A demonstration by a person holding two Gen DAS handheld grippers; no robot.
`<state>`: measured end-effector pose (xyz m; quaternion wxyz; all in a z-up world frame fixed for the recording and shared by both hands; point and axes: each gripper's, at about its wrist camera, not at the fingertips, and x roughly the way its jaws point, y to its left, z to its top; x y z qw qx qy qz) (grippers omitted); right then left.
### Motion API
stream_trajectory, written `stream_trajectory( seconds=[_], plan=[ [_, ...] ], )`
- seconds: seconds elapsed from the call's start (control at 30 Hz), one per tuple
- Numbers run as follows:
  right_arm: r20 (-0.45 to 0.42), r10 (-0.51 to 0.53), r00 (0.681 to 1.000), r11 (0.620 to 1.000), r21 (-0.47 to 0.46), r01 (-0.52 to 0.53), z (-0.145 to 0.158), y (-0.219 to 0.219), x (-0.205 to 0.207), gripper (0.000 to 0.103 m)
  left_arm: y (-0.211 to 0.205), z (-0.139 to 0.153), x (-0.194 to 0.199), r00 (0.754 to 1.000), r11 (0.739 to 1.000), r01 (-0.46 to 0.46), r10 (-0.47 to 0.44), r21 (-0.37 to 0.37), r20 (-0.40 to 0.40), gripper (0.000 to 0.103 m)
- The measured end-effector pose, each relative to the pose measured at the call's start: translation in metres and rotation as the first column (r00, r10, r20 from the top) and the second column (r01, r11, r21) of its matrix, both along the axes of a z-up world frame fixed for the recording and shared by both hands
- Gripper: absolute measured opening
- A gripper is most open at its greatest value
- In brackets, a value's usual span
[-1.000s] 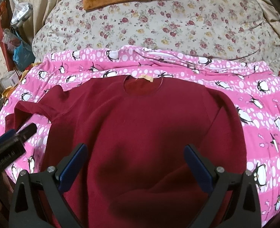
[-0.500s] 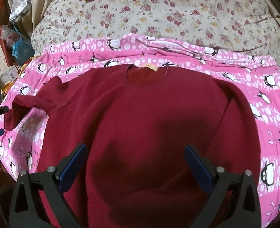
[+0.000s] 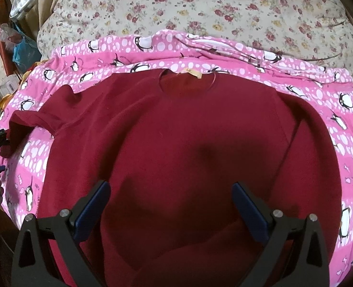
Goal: Fold small clothes
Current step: 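Grasp the sweater sleeve cuff with the left tool and lift it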
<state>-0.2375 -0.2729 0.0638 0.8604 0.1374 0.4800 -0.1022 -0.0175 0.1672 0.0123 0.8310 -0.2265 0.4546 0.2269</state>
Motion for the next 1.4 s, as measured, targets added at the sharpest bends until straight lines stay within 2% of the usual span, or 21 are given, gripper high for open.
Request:
stream_trajectory(
  seconds=[0.07, 0.13, 0.17, 0.23, 0.27, 0.33, 0.4, 0.5, 0.67, 0.73, 0.87, 0.9, 1.0, 1.1, 1.2, 1.4],
  plan=[
    [-0.003, 0.003, 1.0, 1.0, -0.004, -0.003, -0.001, 0.001, 0.001, 0.103, -0.005, 0.002, 0.004, 0.999, 0.999, 0.032, -0.032, 0.016, 0.02, 0.067],
    [-0.006, 0.008, 1.0, 1.0, -0.011, -0.008, -0.002, 0.002, 0.001, 0.103, -0.005, 0.009, 0.003, 0.994, 0.997, 0.077, -0.076, -0.008, 0.081, 0.034],
    [-0.008, 0.011, 1.0, 1.0, -0.013, -0.011, -0.002, 0.002, 0.001, 0.103, -0.003, 0.013, 0.002, 0.99, 0.994, 0.105, -0.102, -0.031, 0.096, 0.0],
    [-0.011, 0.016, 1.0, 1.0, -0.014, -0.016, -0.002, 0.002, 0.001, 0.103, 0.001, 0.018, 0.003, 0.978, 0.974, 0.172, -0.151, -0.146, 0.145, 0.0],
    [-0.01, 0.017, 1.0, 1.0, -0.012, -0.017, -0.002, 0.001, 0.001, 0.103, 0.004, 0.025, 0.001, 0.973, 0.967, 0.181, -0.151, -0.177, 0.173, 0.0],
    [-0.008, 0.018, 1.0, 1.0, -0.006, -0.018, -0.001, 0.001, 0.0, 0.103, 0.004, 0.042, -0.003, 0.96, 0.961, 0.209, -0.166, -0.179, 0.225, 0.0],
    [-0.004, 0.018, 1.0, 1.0, 0.001, -0.018, -0.001, 0.0, -0.002, 0.103, -0.004, 0.07, -0.002, 0.935, 0.949, 0.263, -0.205, -0.176, 0.29, 0.0],
    [0.0, 0.018, 1.0, 1.0, 0.013, -0.018, 0.0, -0.002, -0.003, 0.103, -0.023, 0.114, -0.005, 0.885, 0.924, 0.352, -0.276, -0.151, 0.376, 0.0],
    [0.014, 0.011, 1.0, 0.999, 0.034, -0.012, 0.001, -0.005, -0.005, 0.103, -0.074, 0.184, -0.02, 0.762, 0.85, 0.521, -0.422, -0.078, 0.491, 0.0],
    [0.02, 0.009, 1.0, 0.999, 0.043, -0.01, 0.003, -0.007, -0.007, 0.103, -0.103, 0.203, -0.021, 0.714, 0.808, 0.585, -0.477, -0.064, 0.513, 0.0],
    [0.038, -0.008, 0.999, 0.999, 0.051, 0.006, 0.008, -0.015, -0.011, 0.103, -0.173, 0.224, -0.034, 0.598, 0.698, 0.716, -0.606, -0.009, 0.524, 0.0],
    [0.042, -0.015, 0.999, 0.999, 0.051, 0.013, 0.009, -0.018, -0.013, 0.103, -0.195, 0.224, -0.039, 0.565, 0.663, 0.749, -0.642, 0.004, 0.518, 0.0],
    [0.059, -0.039, 0.997, 0.997, 0.064, 0.035, 0.012, -0.03, -0.017, 0.103, -0.25, 0.213, -0.052, 0.497, 0.578, 0.816, -0.721, 0.024, 0.483, 0.0],
    [0.07, -0.069, 0.995, 0.994, 0.087, 0.063, 0.015, -0.043, -0.021, 0.103, -0.296, 0.191, -0.065, 0.448, 0.508, 0.861, -0.779, 0.022, 0.438, 0.0],
    [0.076, -0.105, 0.992, 0.992, 0.078, 0.099, 0.019, -0.058, -0.026, 0.103, -0.338, 0.164, -0.076, 0.41, 0.445, 0.895, -0.82, -0.006, 0.399, 0.0],
    [0.095, -0.219, 0.971, 0.973, 0.093, 0.21, 0.019, -0.1, -0.042, 0.103, -0.393, 0.097, -0.087, 0.369, 0.369, 0.928, -0.884, -0.055, 0.288, 0.0]
  ],
)
